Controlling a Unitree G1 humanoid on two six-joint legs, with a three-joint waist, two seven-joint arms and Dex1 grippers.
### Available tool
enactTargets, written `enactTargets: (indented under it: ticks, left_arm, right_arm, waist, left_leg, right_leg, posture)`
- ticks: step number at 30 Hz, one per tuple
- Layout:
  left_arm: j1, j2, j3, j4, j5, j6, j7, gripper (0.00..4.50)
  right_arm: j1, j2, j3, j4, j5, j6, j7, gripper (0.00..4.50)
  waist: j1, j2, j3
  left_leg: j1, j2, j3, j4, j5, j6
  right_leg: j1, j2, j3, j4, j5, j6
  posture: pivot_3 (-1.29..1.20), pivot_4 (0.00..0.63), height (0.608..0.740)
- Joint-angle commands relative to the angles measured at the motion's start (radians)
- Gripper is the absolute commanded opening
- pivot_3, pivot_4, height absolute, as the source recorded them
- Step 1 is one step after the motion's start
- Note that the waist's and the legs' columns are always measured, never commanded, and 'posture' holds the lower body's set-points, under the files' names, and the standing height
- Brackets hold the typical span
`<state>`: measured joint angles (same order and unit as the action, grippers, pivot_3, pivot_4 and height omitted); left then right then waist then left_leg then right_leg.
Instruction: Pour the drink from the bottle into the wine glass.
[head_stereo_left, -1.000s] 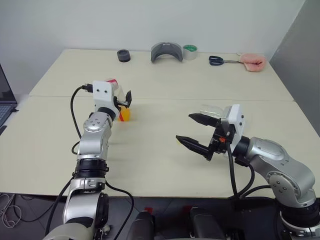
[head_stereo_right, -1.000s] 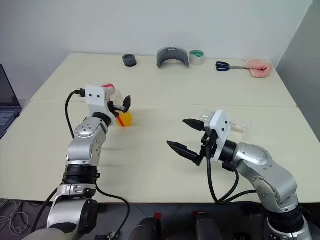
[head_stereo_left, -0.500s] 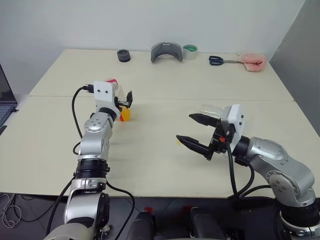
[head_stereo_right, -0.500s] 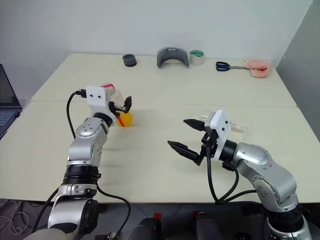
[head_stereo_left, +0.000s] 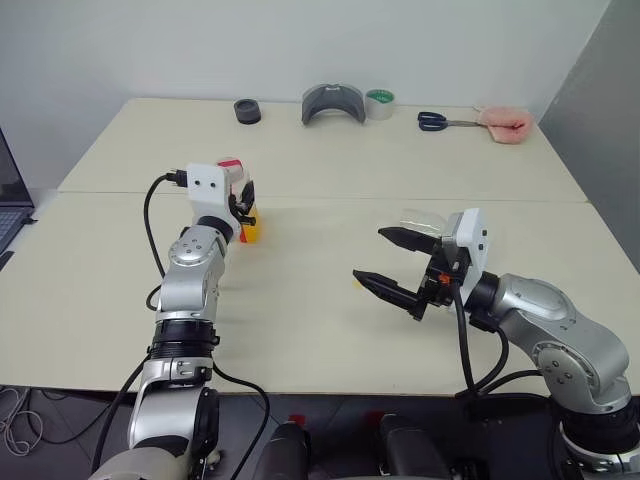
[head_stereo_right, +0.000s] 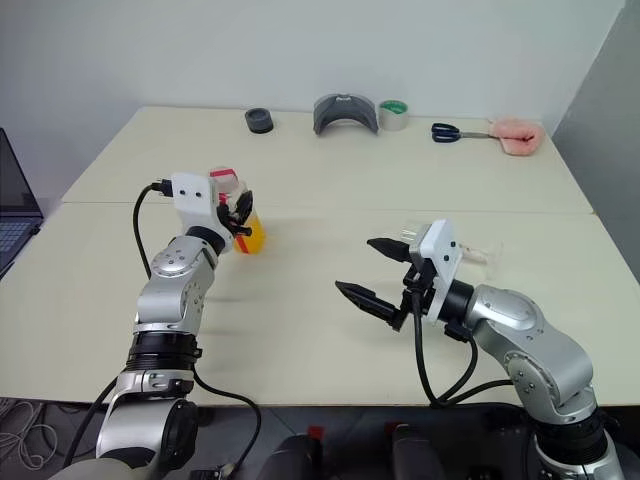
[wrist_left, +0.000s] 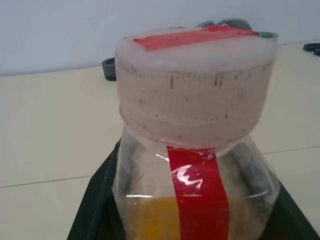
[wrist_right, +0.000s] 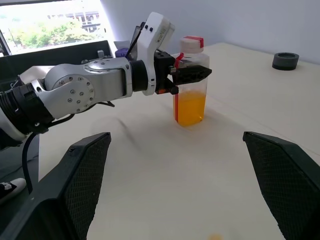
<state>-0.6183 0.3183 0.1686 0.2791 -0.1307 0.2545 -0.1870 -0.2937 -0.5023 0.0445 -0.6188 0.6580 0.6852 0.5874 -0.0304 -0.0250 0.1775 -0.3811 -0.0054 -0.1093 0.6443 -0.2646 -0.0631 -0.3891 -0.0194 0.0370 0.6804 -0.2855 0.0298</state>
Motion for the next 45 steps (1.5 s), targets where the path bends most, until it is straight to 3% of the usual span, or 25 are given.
enactTargets:
  ticks: [1, 10, 20, 28, 38, 45]
  left_arm:
    - [0.013, -0.013, 0.012, -0.078, -0.041, -0.020, -0.030, 1.79]
    - [0.036, -0.026, -0.060, -0.190, -0.170, 0.041, -0.265, 1.79]
    - [-0.062, -0.035, -0.222, -0.109, -0.194, 0.014, -0.585, 1.79]
    - [-0.131, -0.058, -0.354, -0.003, -0.173, -0.101, -0.858, 1.79]
    - [-0.170, -0.103, -0.365, 0.064, -0.161, -0.139, -0.946, 1.79]
    - [-0.163, -0.112, -0.360, 0.068, -0.149, -0.144, -0.956, 1.79]
  right_arm:
    - [-0.020, 0.003, -0.013, -0.015, 0.001, -0.024, 0.002, 4.50]
    - [-0.014, -0.002, -0.030, -0.020, -0.015, -0.040, -0.010, 4.50]
    - [0.075, -0.058, -0.121, -0.135, 0.021, 0.021, -0.094, 4.50]
    - [-0.066, -0.043, -0.120, -0.187, 0.100, 0.176, -0.245, 4.50]
    - [-0.168, 0.003, 0.029, -0.109, -0.056, 0.185, -0.332, 4.50]
    - [-0.169, 0.061, 0.033, -0.081, -0.118, 0.158, -0.352, 4.50]
  waist:
    - [0.000, 0.000, 0.000]
    - [0.001, 0.000, 0.000]
    - [0.001, 0.000, 0.000]
    - [-0.004, 0.000, 0.001]
    - [-0.002, 0.000, 0.001]
    - [-0.002, 0.000, 0.001]
  left_leg:
    - [0.000, 0.000, 0.000, 0.000, 0.000, 0.000]
    - [-0.001, 0.000, 0.000, 0.000, 0.000, 0.000]
    - [-0.001, -0.001, 0.000, 0.000, 0.000, 0.000]
    - [-0.001, 0.000, 0.000, 0.000, 0.000, 0.000]
    - [-0.001, 0.000, 0.000, 0.000, 0.000, 0.000]
    - [-0.001, 0.000, 0.000, 0.000, 0.000, 0.000]
  right_leg:
    - [0.000, 0.000, 0.000, 0.000, 0.000, 0.000]
    - [0.000, 0.000, 0.000, 0.000, 0.000, 0.000]
    - [0.000, 0.000, 0.000, 0.000, 0.000, 0.000]
    - [0.000, 0.001, 0.000, 0.000, 0.000, 0.000]
    - [-0.001, 0.001, 0.001, 0.000, 0.000, 0.000]
    - [-0.001, 0.001, 0.000, 0.000, 0.000, 0.000]
  posture:
    - [0.00, 0.150, 0.740]
    - [0.00, 0.150, 0.740]
    - [0.00, 0.150, 0.740]
    - [0.00, 0.150, 0.740]
    - [0.00, 0.150, 0.740]
    - [0.00, 0.150, 0.740]
